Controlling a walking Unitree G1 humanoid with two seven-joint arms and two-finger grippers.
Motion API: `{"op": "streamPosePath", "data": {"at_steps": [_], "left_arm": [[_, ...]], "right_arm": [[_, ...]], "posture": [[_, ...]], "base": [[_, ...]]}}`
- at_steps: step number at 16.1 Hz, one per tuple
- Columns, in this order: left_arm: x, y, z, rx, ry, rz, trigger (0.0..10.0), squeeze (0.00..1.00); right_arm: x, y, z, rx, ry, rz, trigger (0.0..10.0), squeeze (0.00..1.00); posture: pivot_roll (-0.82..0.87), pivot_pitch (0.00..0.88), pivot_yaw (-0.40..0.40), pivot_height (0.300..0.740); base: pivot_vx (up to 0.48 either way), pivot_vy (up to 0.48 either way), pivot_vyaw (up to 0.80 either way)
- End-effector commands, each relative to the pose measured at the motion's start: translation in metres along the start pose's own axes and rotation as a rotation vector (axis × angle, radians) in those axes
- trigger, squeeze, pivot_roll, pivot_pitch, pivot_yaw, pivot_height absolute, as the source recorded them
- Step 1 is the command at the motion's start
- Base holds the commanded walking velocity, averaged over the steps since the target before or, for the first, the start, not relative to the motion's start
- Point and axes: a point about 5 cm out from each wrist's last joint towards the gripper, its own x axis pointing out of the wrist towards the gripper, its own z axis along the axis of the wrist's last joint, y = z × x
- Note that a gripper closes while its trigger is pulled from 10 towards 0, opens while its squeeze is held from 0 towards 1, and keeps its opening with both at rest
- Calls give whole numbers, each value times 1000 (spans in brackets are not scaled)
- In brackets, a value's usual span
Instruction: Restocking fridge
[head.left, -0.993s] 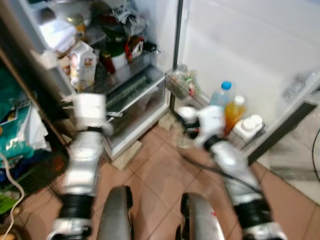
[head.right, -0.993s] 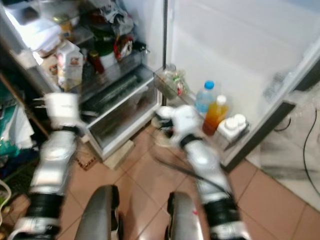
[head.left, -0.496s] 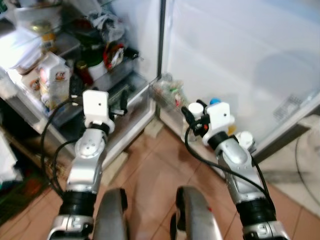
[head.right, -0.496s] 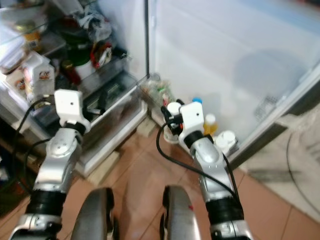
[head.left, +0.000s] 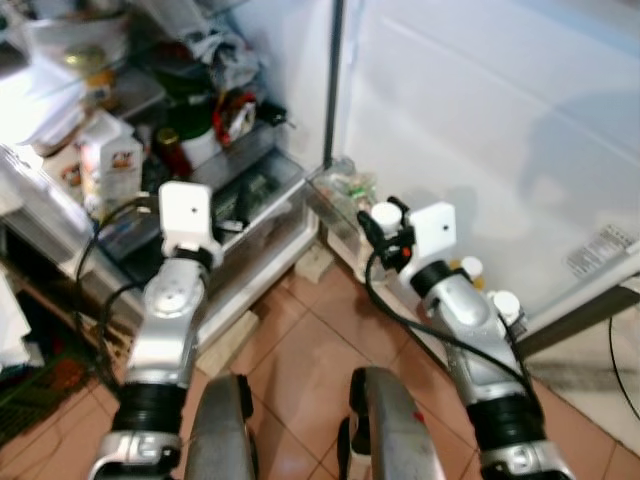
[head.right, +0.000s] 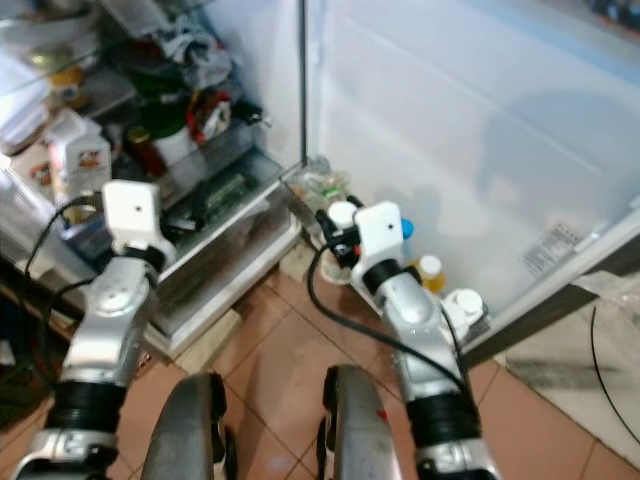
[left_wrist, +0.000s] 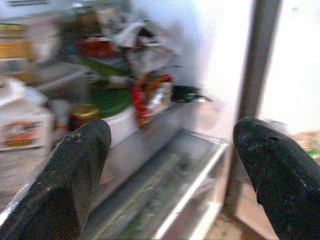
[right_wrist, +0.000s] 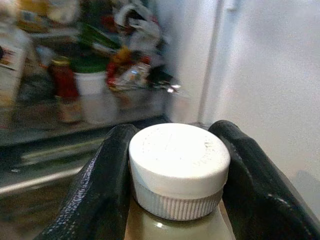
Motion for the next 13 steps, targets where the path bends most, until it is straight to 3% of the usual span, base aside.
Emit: {"op": "streamPosePath", "data": {"at_steps": [1,7,10,13], "left_arm": [[-2,2,-1,1,1,6,10000,0],[-13,3,-4,12,17,-2,10000,0],[-32,11,-10,28,59,10,10000,0],[-49,14,-10,27,87,-2,10000,0]], "right_arm": [[4,6,7,-12,-37,29,10000,0],[29,2,19,-39,-77,-74,10000,0],[43,-3,26,-54,-99,-117,10000,0],[55,-24,30,-108,-77,-253,10000,0]], "posture": [[17,135,-17,620],[46,161,-11,620],[66,192,-11,620],[99,244,-3,620]], "base": [[334,0,0],[298,0,0],[332,0,0],[0,0,0]]}}
